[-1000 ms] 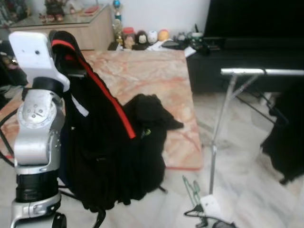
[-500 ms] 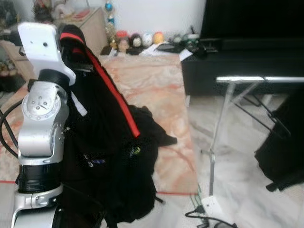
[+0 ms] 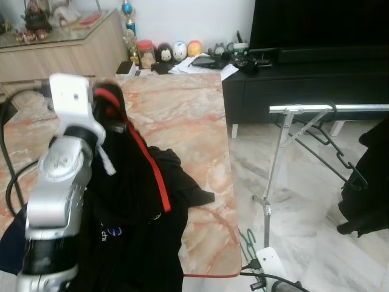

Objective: Hang hanger

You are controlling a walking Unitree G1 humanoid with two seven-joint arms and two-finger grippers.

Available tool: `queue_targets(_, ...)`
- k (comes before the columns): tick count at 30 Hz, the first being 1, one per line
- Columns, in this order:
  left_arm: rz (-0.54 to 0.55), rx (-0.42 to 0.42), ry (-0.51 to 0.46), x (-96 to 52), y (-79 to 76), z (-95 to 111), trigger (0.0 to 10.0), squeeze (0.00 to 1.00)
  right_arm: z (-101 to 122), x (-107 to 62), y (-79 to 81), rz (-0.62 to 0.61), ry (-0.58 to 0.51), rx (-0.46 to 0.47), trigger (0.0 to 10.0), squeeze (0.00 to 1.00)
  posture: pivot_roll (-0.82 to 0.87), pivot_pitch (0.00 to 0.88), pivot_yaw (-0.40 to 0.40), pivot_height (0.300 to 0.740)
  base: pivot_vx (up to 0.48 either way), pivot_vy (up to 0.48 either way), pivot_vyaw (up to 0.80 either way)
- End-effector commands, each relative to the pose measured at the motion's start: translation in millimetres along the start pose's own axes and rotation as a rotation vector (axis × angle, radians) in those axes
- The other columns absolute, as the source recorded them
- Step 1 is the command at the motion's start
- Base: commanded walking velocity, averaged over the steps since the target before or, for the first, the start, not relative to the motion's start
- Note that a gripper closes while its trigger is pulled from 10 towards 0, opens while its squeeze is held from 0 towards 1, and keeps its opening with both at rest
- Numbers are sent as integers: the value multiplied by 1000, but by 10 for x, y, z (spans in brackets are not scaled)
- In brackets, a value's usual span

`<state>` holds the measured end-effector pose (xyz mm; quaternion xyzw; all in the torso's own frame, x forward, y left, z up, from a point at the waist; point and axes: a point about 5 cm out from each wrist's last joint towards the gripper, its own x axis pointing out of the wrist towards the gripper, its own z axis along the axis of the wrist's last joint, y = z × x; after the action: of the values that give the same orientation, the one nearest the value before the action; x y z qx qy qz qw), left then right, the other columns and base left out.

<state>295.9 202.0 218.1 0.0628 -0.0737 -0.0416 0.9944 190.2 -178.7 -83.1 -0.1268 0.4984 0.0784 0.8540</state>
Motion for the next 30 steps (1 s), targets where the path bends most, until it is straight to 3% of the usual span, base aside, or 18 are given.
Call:
queue_targets(1, -55, 19, 54, -83, -70, -56, 10000, 0, 23, 3, 18, 8, -8, -12, 10000, 0, 1, 0, 72, 740, 0, 0, 0)
queue_targets(7, -78, 16, 214, -335, -181, -414, 10000, 0, 18, 2, 20, 10, -6, -17, 10000, 0, -2, 0, 80, 740, 0, 0, 0)
queue_targets(11, -79, -10, 275, -467, -227, -547, 10000, 0, 16, 2, 21, 12, -5, -17, 10000, 0, -5, 0, 80, 740, 0, 0, 0)
queue_targets(21, -127, -36, 308, -538, -316, -586, 10000, 0, 13, 2, 22, 16, -3, -24, 10000, 0, 3, 0, 78, 740, 0, 0, 0)
queue_targets(22, -144, -41, 309, -534, -354, -596, 10000, 1000, 10, 2, 26, 18, -3, -24, 10000, 0, -7, 0, 86, 740, 0, 0, 0)
queue_targets(30, -184, -22, 308, -567, -408, -603, 10000, 1000, -4, 1, 38, 21, 0, -23, 10000, 0, -5, 0, 87, 740, 0, 0, 0)
